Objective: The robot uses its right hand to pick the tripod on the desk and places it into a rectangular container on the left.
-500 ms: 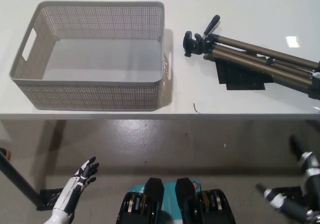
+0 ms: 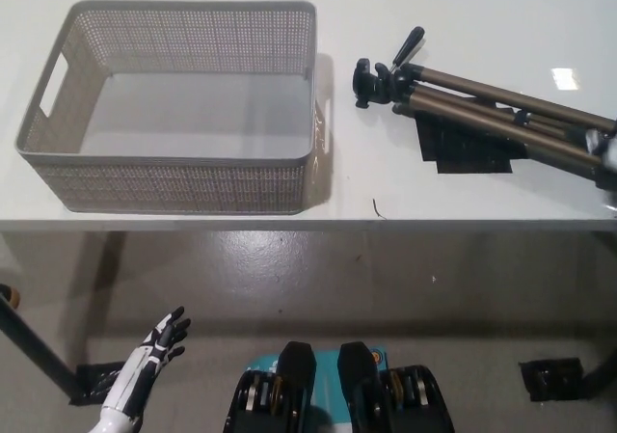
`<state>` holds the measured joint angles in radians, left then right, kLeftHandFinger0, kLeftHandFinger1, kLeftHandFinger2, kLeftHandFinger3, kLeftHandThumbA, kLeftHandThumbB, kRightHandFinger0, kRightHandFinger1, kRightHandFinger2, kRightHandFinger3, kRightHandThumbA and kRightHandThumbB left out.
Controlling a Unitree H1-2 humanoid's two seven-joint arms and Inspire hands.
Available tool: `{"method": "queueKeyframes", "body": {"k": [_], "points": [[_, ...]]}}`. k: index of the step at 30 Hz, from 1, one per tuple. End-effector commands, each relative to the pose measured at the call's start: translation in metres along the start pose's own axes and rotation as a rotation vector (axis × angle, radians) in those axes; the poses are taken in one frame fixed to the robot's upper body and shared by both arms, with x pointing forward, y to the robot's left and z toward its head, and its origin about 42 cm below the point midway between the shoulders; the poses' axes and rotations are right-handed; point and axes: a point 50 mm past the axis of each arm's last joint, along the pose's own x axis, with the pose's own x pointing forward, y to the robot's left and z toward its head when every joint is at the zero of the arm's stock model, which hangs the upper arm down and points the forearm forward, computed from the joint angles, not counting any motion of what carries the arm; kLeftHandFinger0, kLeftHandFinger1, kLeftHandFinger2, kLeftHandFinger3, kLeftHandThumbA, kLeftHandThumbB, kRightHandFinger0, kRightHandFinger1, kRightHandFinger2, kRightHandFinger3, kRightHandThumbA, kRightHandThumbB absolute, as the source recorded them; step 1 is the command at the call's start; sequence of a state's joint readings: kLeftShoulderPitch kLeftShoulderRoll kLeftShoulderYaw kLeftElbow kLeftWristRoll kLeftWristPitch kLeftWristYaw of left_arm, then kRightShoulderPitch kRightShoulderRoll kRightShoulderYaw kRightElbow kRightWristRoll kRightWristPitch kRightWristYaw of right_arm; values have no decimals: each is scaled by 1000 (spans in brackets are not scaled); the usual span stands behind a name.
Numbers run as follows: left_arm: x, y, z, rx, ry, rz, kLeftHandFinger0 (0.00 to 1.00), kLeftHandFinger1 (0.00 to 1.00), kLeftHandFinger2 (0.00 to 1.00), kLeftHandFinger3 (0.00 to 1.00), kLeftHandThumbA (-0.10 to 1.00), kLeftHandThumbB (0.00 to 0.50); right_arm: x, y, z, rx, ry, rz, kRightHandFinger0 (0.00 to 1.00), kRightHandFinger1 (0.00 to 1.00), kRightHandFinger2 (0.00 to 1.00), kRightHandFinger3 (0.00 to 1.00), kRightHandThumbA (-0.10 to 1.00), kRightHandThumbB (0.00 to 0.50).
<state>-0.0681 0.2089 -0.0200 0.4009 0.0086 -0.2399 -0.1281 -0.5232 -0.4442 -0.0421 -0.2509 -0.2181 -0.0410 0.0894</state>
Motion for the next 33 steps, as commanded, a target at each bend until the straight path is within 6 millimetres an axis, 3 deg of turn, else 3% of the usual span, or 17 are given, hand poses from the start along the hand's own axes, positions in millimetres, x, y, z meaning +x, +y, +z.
{"method": "queueKeyframes", "body": {"k": [1, 5, 7, 10, 13, 15, 18, 23, 24, 26, 27, 30, 33], "points": [[1, 11, 12, 32, -91, -26, 1000, 1000, 1000, 1000, 1000, 500, 136, -21, -5, -288, 197, 181, 1000, 1000, 1000, 1000, 975, 494], [-3, 12, 8, 28, -74, -24, 1000, 1000, 1000, 1000, 1000, 500, 177, 5, -28, -284, 329, 280, 1000, 1000, 1000, 1000, 936, 495], [-4, 13, 7, 37, -77, -25, 1000, 1000, 1000, 1000, 1000, 500, 188, 16, -36, -268, 380, 314, 1000, 1000, 1000, 1000, 953, 499], [-7, 13, 5, 20, -69, -25, 1000, 1000, 1000, 1000, 1000, 500, 199, 37, -51, -221, 466, 371, 1000, 1000, 1000, 1000, 966, 497], [-9, 11, 2, 23, -60, -29, 1000, 1000, 1000, 1000, 1000, 500, 201, 65, -63, -179, 532, 414, 1000, 1000, 1000, 1000, 963, 464], [-10, 9, 0, 21, -53, -30, 1000, 1000, 1000, 1000, 1000, 500, 198, 80, -73, -147, 573, 434, 1000, 1000, 1000, 1000, 975, 497], [-13, 9, -2, 28, -45, -26, 1000, 1000, 1000, 1000, 1000, 500, 187, 107, -90, -81, 644, 488, 1000, 1000, 1000, 1000, 984, 500], [-16, 9, -5, 20, -43, -35, 1000, 1000, 1000, 1000, 1000, 500, 159, 144, -115, -242, 717, 598, 1000, 1000, 1000, 1000, 960, 491], [-18, 8, -5, 24, -41, -34, 1000, 1000, 1000, 1000, 1000, 500, 147, 152, -123, -279, 737, 641, 1000, 1000, 1000, 1000, 940, 413], [-21, 8, -8, 25, -34, -37, 1000, 1000, 1000, 1000, 1000, 500, 127, 163, -135, -295, 793, 686, 1000, 1000, 1000, 1000, 939, 431], [-21, 7, -8, 30, -35, -37, 1000, 1000, 1000, 1000, 1000, 500, 116, 167, -140, -325, 814, 707, 1000, 1000, 1000, 1000, 951, 484], [-20, 7, -8, 26, -40, -33, 1000, 1000, 1000, 1000, 1000, 500, 95, 176, -151, -370, 851, 748, 1000, 1000, 1000, 1000, 942, 500], [-21, 9, -8, 29, -39, -37, 1000, 1000, 1000, 1000, 1000, 500, 59, 186, -166, -481, 911, 810, 1000, 1000, 1000, 1000, 856, 500]]}}
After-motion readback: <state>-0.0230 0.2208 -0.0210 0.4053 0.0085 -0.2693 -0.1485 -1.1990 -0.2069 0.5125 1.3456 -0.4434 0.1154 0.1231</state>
